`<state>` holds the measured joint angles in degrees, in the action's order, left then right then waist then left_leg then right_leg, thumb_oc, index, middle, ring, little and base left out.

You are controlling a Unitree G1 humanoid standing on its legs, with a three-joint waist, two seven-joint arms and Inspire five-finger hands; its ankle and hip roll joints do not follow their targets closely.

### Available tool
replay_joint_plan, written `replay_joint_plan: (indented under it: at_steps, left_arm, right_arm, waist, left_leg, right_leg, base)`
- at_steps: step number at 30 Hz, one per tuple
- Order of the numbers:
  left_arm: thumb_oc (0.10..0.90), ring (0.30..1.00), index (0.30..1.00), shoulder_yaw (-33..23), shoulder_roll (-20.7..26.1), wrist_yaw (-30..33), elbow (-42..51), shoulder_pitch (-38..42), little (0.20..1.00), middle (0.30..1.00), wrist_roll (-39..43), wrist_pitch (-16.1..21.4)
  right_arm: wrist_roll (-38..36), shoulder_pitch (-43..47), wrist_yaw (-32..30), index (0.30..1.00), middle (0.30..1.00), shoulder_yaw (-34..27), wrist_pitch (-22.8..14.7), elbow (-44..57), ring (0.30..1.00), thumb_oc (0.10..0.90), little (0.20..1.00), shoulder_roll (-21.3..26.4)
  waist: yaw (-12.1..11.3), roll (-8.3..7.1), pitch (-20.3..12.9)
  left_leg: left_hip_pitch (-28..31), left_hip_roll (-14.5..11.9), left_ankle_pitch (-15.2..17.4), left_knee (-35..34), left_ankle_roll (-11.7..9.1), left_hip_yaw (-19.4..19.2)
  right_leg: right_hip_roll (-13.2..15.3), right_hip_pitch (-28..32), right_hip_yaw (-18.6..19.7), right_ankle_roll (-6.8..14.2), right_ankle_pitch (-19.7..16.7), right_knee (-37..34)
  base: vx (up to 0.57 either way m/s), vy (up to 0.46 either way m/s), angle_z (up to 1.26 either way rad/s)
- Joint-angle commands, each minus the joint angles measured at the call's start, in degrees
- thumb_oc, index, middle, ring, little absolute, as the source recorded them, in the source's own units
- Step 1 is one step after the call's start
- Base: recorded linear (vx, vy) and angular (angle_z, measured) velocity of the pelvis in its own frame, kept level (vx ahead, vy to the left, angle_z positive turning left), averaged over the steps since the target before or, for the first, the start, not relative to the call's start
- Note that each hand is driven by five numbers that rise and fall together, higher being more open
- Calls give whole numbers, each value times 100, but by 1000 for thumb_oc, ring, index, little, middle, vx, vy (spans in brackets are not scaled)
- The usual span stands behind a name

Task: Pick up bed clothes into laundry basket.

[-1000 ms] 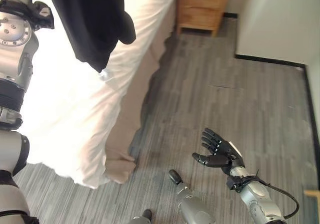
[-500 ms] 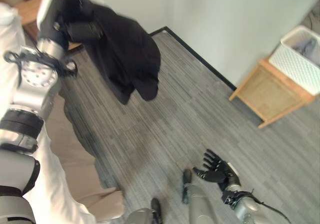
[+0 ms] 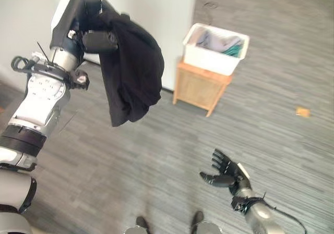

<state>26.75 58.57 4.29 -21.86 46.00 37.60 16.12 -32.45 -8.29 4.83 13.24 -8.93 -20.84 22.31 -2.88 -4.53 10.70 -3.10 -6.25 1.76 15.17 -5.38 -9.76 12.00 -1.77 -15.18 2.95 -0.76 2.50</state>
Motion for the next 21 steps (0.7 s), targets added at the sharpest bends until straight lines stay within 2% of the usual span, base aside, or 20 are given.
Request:
replay_joint_plan:
  at_steps: [1, 3, 4, 5, 6, 7, 8, 9, 14, 16, 17, 18, 20, 21]
  left_arm:
    - [400, 300, 300, -993, 192, 195, 137, 702, 300, 300, 125, 677]
    - [400, 300, 300, -975, 42, 201, 240, 663, 300, 300, 200, 672]
    - [400, 300, 300, -986, -273, 200, 352, 622, 300, 300, 328, 676]
    - [400, 300, 300, -997, -281, 205, 364, 607, 300, 300, 322, 671]
    - [400, 300, 300, -964, -563, 251, 417, 610, 300, 300, 281, 662]
    - [400, 300, 300, -935, -685, 253, 461, 631, 300, 300, 261, 644]
    - [400, 300, 300, -819, -1170, 299, 442, 687, 300, 300, 281, 619]
    - [400, 300, 300, -814, -1177, 303, 442, 690, 300, 300, 277, 618]
    - [400, 300, 300, -398, -1915, 314, 213, 1186, 300, 300, 225, 501]
    - [400, 300, 300, -335, -1973, 398, 213, 1285, 300, 300, 176, 503]
    - [400, 300, 300, -328, -1998, 420, 251, 1298, 300, 300, 159, 491]
    - [400, 300, 300, -330, -1997, 423, 255, 1298, 300, 300, 156, 488]
    - [400, 300, 300, -371, -2097, 442, 292, 1202, 300, 300, 179, 458]
    - [400, 300, 300, -252, -2193, 413, 219, 1345, 300, 300, 158, 439]
  right_arm:
    - [-41, 335, 112, 900, 900, -350, -464, 457, 900, 800, 900, 354]
    - [-12, 396, 64, 900, 900, -316, -491, 331, 900, 800, 900, 359]
    - [80, 450, -40, 900, 900, -337, -503, 220, 900, 800, 900, 305]
    - [84, 446, -43, 900, 900, -338, -504, 219, 900, 800, 900, 310]
    - [108, 536, -134, 900, 900, -327, -531, 188, 900, 800, 900, 269]
    - [83, 560, -141, 900, 900, -330, -533, 202, 900, 800, 900, 242]
    - [-144, 620, -117, 900, 900, -290, -526, 203, 900, 800, 900, 80]
    - [-147, 616, -115, 900, 900, -296, -527, 202, 900, 800, 900, 81]
    - [-138, 1263, -81, 900, 900, 94, -461, 260, 900, 800, 900, 33]
    - [-181, 1465, -131, 900, 900, 141, -487, 300, 900, 800, 900, -13]
    - [-221, 1531, -154, 900, 900, 157, -490, 306, 900, 800, 900, -55]
    - [-221, 1535, -155, 900, 900, 158, -489, 306, 900, 800, 900, -55]
    - [-211, 1574, -210, 900, 900, 225, -487, 309, 900, 800, 900, -173]
    - [-198, 1492, -175, 900, 900, 288, -463, 367, 900, 800, 900, -180]
  waist:
    - [-80, 319, -92]
    - [-104, 379, -102]
    - [-69, 427, -116]
    - [-75, 435, -112]
    - [-50, 453, -114]
    - [-28, 463, -127]
    - [59, 462, -186]
    - [49, 463, -182]
    - [80, 407, -266]
    - [75, 447, -242]
    - [78, 486, -214]
    - [60, 479, -216]
    - [111, 545, -114]
    - [380, 749, 65]
  left_leg:
    - [-540, 151, -213, -576, -235, 1152]
    - [-503, 274, -225, -743, -182, 1463]
    - [-389, 282, -217, -931, -119, 1538]
    - [-368, 278, -221, -950, -119, 1533]
    - [-324, 342, -212, -960, -104, 1623]
    - [-286, 349, -211, -1017, -83, 1616]
    - [-192, 357, -187, -1117, -32, 1556]
    - [-178, 356, -187, -1124, -31, 1550]
    - [-74, 466, -14, -1081, 123, 1312]
    - [-37, 528, 41, -1079, 231, 1278]
    - [11, 543, 74, -1092, 315, 1262]
    - [6, 550, 76, -1092, 320, 1241]
    - [169, 646, 175, -1085, 548, 1111]
    - [427, 526, 203, -1137, 621, 1204]
  right_leg:
    - [-198, 634, 263, 673, 482, -133]
    - [-279, 597, 415, 627, 517, -103]
    - [-343, 586, 468, 606, 527, -103]
    - [-345, 594, 472, 606, 529, -101]
    - [-346, 593, 502, 601, 491, -140]
    - [-355, 615, 505, 591, 481, -175]
    - [-361, 663, 508, 587, 457, -265]
    - [-361, 672, 513, 588, 456, -271]
    - [-234, 707, 657, 670, 477, -172]
    - [-158, 523, 759, 729, 528, 275]
    - [-110, 319, 835, 796, 501, 729]
    - [-98, 278, 863, 802, 525, 782]
    - [79, -197, 1052, 1019, -85, 2054]
    - [-155, -696, 1334, 1014, -242, 3036]
  base:
    - [39, -21, -79]
    - [19, 27, -70]
    - [13, 38, -67]
    - [5, 69, -63]
    - [3, 57, -30]
    - [42, 129, -15]
    - [45, 91, 1]
    - [65, 105, -1]
    - [75, 113, -3]
    - [89, 185, -18]
    - [46, 141, -29]
    - [42, 169, -45]
    - [110, 258, -54]
    - [135, 236, -44]
